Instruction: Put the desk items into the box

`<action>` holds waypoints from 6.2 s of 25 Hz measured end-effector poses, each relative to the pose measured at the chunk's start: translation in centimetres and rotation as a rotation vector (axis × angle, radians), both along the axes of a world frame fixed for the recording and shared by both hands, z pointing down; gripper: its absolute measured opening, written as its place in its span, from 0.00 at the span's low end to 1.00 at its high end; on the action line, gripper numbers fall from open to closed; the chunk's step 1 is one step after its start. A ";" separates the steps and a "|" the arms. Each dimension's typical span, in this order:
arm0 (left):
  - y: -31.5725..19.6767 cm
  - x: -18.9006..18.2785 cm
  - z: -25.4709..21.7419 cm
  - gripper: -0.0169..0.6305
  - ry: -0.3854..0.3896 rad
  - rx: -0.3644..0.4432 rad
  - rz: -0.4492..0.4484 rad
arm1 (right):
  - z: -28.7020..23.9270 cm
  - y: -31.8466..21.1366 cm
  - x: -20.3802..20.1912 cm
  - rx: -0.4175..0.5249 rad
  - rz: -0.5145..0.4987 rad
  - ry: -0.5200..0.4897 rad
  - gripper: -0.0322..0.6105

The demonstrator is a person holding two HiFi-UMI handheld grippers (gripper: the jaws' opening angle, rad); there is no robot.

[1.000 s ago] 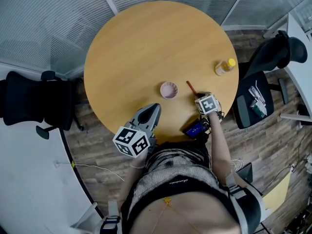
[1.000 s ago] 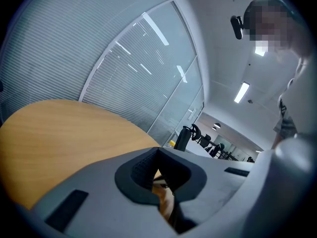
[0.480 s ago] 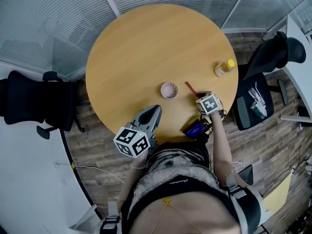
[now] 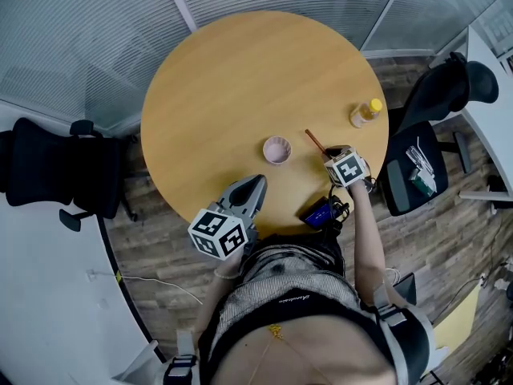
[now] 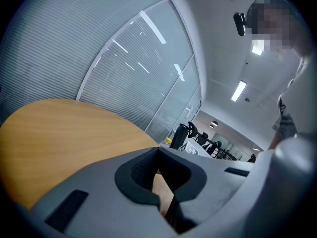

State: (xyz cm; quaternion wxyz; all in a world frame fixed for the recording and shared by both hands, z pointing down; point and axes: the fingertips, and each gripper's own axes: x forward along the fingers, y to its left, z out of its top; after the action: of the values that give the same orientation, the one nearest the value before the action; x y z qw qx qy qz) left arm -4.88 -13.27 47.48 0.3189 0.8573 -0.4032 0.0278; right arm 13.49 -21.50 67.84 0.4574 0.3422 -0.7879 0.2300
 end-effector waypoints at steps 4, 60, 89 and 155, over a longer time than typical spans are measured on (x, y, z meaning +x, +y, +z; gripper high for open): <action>0.2 0.1 0.1 0.03 0.000 -0.002 0.008 | -1.3 0.1 -0.5 0.008 -0.014 -0.014 0.15; 1.2 -1.6 0.4 0.03 0.024 -0.011 -0.023 | -24.6 -0.6 -11.4 0.407 -0.180 -0.288 0.15; 0.4 -2.5 1.6 0.03 0.035 -0.040 -0.016 | -11.2 1.8 -11.0 0.124 -0.196 -0.004 0.15; -1.5 -4.2 2.9 0.03 0.045 -0.057 -0.049 | -4.3 1.4 -15.0 -0.043 -0.381 0.162 0.15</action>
State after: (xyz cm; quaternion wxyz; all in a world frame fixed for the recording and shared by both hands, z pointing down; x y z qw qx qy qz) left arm -9.04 -14.76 50.41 0.3529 0.8380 -0.4160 0.0120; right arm -1.52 -20.06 63.57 0.5617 0.1948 -0.7938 0.1278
